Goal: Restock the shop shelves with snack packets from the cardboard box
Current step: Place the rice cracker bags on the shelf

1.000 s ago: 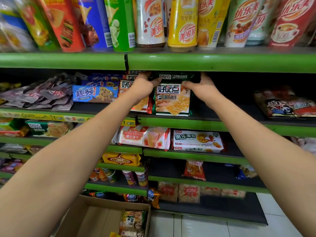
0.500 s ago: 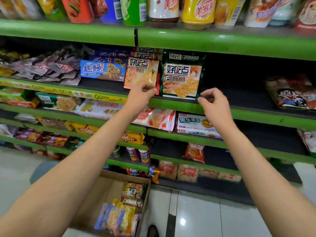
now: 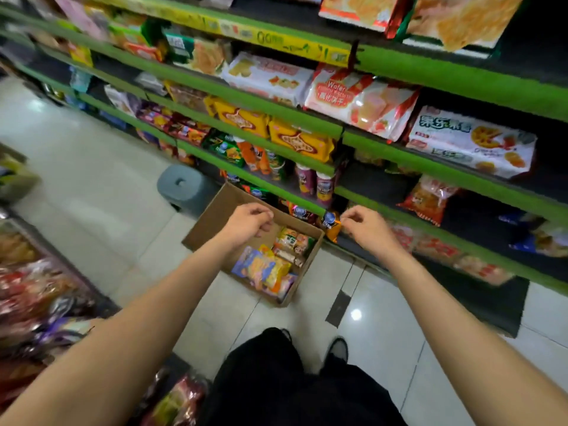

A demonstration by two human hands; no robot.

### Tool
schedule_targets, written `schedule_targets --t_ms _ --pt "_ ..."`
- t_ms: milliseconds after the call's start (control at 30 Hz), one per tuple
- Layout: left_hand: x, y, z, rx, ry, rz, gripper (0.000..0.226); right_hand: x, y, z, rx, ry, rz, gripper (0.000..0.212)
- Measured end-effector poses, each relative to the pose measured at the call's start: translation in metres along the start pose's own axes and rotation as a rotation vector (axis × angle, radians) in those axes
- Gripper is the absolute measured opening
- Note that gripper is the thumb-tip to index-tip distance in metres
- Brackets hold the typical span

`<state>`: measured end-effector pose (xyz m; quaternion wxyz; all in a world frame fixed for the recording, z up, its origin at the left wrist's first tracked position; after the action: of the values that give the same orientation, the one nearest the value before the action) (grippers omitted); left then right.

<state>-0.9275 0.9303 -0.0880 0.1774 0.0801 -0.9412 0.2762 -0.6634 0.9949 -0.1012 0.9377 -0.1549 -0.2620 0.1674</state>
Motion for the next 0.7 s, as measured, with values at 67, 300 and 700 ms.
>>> schedule_targets --t_ms 67,300,700 --pt "0.013 -0.008 0.042 0.089 -0.053 -0.026 0.019 -0.033 0.003 -0.009 -0.024 -0.026 0.051 0.012" --pt "0.074 -0.011 0.159 0.315 -0.214 -0.079 0.020 -0.153 0.030 -0.018 -0.159 -0.089 0.228 0.009" --pt "0.121 0.119 0.301 0.537 -0.361 -0.011 0.021 -0.342 0.106 -0.047 -0.516 -0.215 0.388 0.013"
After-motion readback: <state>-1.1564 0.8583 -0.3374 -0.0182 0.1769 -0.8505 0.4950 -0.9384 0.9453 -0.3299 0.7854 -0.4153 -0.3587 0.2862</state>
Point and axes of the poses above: each hand's wrist, its own y-axis towards the middle knuckle, its own x-axis out of the back of the hand, z = x × y, the point moved 9 cm from there along y, towards the middle knuckle, and after that the axes turned 1 degree about y, right-handed, at the moved point
